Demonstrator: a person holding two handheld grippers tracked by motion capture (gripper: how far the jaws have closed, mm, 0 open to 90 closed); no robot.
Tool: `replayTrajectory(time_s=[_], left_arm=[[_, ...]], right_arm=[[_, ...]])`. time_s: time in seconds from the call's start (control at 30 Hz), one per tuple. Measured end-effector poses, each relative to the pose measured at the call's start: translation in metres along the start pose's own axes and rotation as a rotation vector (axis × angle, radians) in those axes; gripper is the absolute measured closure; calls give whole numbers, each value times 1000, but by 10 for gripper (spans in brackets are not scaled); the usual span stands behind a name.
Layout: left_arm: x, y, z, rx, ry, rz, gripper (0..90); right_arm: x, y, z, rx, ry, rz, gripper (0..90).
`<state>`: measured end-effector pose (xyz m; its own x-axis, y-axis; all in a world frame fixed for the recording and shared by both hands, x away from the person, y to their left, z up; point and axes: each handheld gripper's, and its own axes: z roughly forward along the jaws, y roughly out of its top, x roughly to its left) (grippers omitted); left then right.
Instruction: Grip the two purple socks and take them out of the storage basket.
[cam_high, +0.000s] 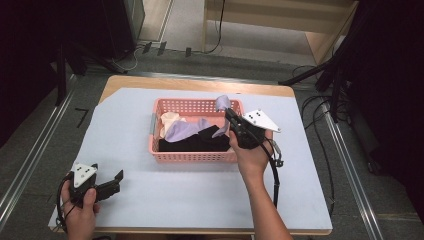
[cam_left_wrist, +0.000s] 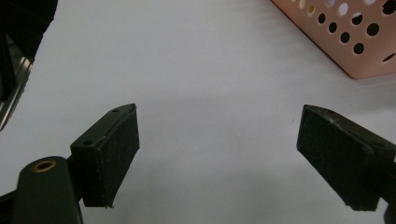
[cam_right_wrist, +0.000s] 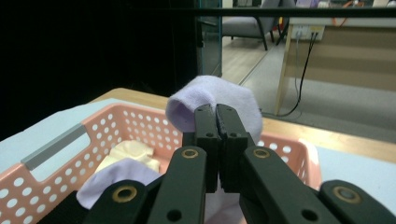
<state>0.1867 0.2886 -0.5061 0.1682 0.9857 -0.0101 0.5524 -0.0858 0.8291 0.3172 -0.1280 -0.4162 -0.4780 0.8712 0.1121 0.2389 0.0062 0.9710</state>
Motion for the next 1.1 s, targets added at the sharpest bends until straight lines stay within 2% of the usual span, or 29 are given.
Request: replayTrajectory(time_s=[0.37,0.5,0.87,0.97,1.1], left_arm=[[0,0,0,-1,-1,1,142],[0,0,0,-3,-1,-2,143],[0,0,0,-3,2,-4,143],[0,0,0,-2,2,-1,143],[0,0,0,-1,6,3,142]], right_arm=[[-5,18,-9,-97,-19,-33,891],[-12,24,-16,-128,-40,-14,891],[-46,30,-44,-158,-120,4,891],[-58,26,-50,-147,-146,10,891],[-75,9,-56,-109,-196,9,891]])
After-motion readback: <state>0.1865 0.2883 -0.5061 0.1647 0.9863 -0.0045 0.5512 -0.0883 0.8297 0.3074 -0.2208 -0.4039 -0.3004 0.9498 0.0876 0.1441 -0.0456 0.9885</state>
